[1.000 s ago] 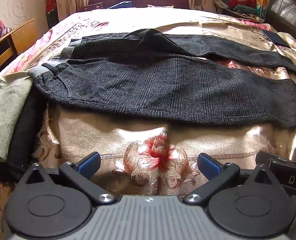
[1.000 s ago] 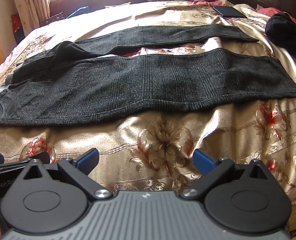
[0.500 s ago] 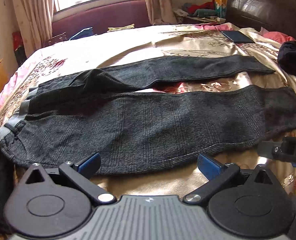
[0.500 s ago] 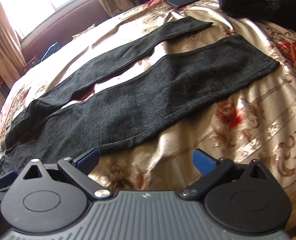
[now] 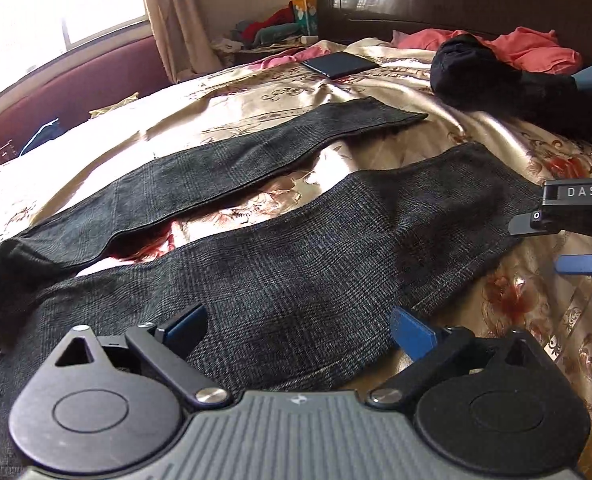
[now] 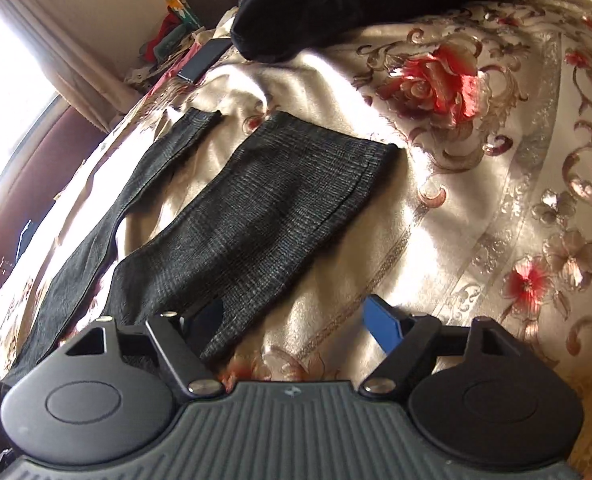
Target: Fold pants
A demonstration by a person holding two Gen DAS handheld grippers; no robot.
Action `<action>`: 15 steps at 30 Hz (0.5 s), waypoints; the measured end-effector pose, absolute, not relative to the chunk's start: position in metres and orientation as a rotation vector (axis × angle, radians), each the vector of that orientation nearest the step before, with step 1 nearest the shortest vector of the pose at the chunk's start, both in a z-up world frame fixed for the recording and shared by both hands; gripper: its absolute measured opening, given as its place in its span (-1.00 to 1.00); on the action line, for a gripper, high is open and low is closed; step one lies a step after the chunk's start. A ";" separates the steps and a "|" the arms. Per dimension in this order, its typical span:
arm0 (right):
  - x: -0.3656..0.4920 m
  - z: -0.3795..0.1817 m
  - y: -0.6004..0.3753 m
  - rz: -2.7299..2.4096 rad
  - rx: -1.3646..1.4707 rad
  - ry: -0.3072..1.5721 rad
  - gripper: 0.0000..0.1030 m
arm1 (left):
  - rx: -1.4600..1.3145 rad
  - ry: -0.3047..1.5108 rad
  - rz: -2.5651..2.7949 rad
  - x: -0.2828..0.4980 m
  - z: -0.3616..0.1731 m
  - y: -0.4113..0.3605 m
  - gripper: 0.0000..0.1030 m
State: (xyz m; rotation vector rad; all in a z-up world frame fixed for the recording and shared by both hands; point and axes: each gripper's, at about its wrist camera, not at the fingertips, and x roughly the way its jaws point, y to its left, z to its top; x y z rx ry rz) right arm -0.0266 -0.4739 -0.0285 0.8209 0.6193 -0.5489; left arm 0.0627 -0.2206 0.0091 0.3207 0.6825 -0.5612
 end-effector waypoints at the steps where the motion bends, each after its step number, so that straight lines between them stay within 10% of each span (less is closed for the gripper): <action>1: -0.025 -0.030 -0.479 -0.545 0.830 0.598 0.48 | 0.331 0.690 -0.565 0.066 0.006 -0.226 0.97; 9: -0.014 -0.046 -0.513 -0.546 0.981 0.535 -0.79 | 0.311 0.746 -0.620 0.080 -0.013 -0.237 0.78; 15: -0.016 -0.055 -0.530 -0.521 1.130 0.470 -0.93 | 0.335 0.710 -0.660 0.072 -0.024 -0.229 0.79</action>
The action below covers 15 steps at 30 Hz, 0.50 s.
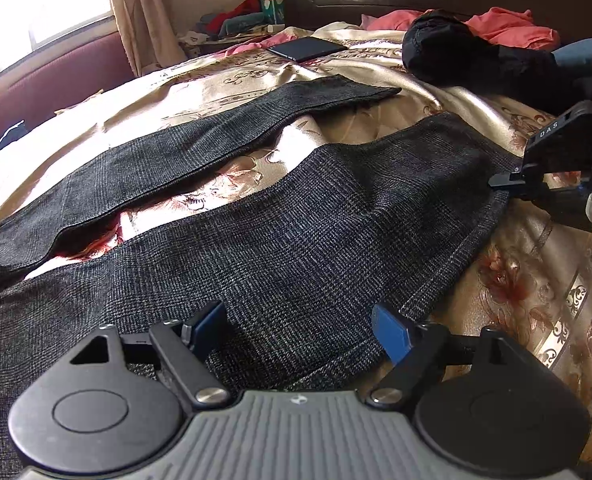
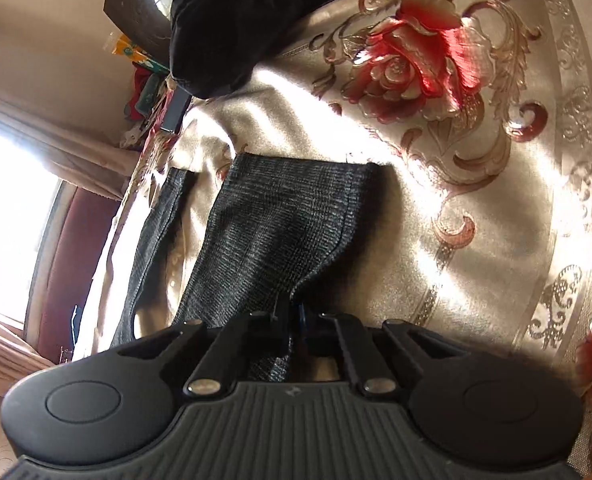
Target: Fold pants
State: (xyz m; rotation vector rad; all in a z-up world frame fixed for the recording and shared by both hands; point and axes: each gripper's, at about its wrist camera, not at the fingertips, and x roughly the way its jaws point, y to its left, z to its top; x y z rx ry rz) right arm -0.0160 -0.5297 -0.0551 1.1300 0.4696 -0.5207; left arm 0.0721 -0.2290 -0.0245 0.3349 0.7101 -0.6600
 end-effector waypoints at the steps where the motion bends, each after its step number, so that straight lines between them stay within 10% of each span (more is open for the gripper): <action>1: -0.019 -0.051 -0.528 -0.537 1.108 0.469 -0.95 | 0.336 0.710 -0.660 0.070 -0.025 -0.227 0.80; 6: -0.041 -0.037 -0.540 -0.618 1.077 0.453 -0.97 | 0.285 0.777 -0.705 0.067 -0.013 -0.239 0.47; 15: -0.051 0.008 -0.531 -0.745 0.817 0.524 -0.88 | 0.221 0.742 -0.772 0.048 0.006 -0.235 0.46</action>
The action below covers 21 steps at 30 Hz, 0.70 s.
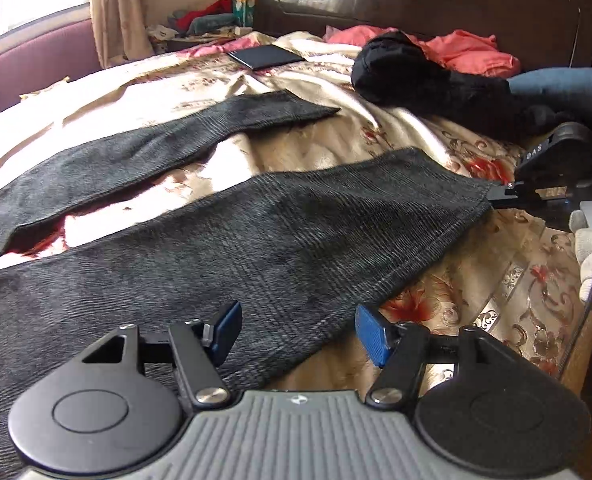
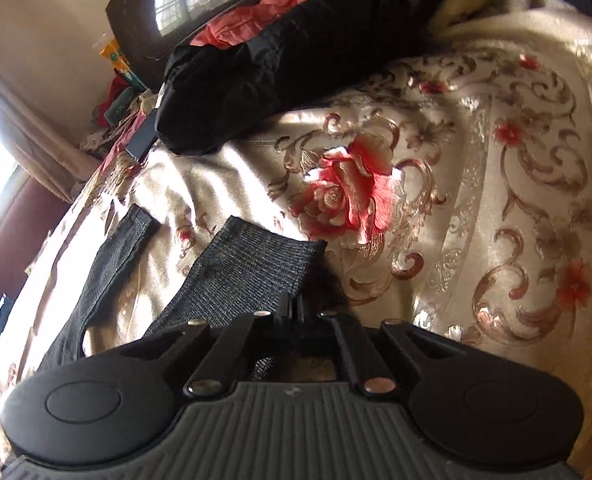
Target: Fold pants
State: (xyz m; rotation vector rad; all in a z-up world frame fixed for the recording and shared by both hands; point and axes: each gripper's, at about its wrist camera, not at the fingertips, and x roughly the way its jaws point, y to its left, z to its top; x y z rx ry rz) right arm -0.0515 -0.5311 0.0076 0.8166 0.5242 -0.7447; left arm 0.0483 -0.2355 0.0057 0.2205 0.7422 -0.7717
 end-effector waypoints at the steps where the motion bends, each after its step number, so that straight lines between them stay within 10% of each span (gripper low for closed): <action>1: -0.051 0.017 -0.519 -0.756 0.752 0.527 -0.82 | 0.217 0.721 -0.745 0.049 0.011 -0.220 0.46; 21: 0.123 0.000 -0.228 -0.023 0.205 0.918 -0.61 | 0.233 0.823 -0.153 0.125 -0.004 0.122 0.61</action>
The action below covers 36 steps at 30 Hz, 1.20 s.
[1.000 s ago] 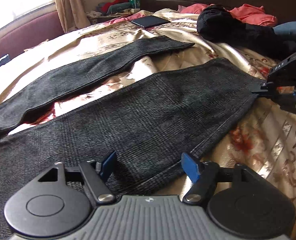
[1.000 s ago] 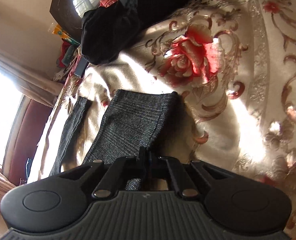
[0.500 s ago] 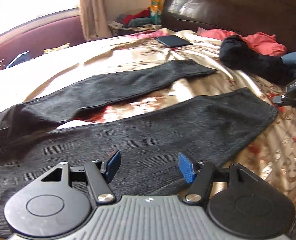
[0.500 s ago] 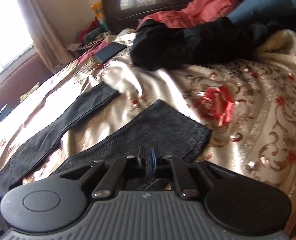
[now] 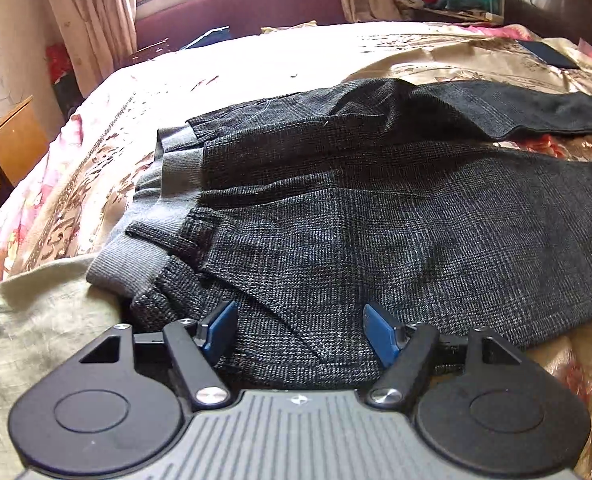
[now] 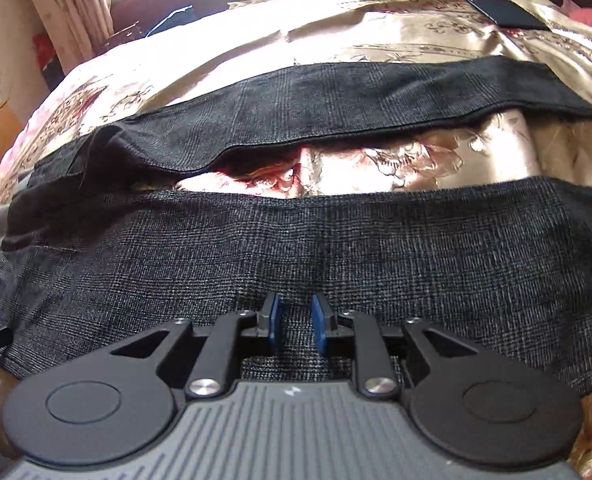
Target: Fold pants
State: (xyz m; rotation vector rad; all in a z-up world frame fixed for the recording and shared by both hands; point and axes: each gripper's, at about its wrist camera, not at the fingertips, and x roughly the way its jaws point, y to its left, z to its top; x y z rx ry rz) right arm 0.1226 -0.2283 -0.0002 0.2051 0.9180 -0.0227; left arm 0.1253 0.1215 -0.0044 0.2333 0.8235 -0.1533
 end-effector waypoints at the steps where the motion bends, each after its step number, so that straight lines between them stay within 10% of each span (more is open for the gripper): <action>1: 0.126 0.004 -0.225 -0.008 0.184 0.912 -0.61 | 0.231 0.818 -0.165 0.126 0.000 0.123 0.61; 10: 0.244 0.045 -0.191 0.224 -0.077 0.843 -0.15 | 0.222 0.651 -0.212 0.223 0.056 0.160 0.73; 22: 0.404 -0.008 -0.151 0.390 -0.294 0.873 -0.06 | 0.177 0.840 -0.187 0.392 0.013 0.200 0.73; 36: 0.433 -0.013 -0.153 0.549 -0.353 0.907 0.15 | 0.249 0.852 -0.241 0.400 0.001 0.211 0.74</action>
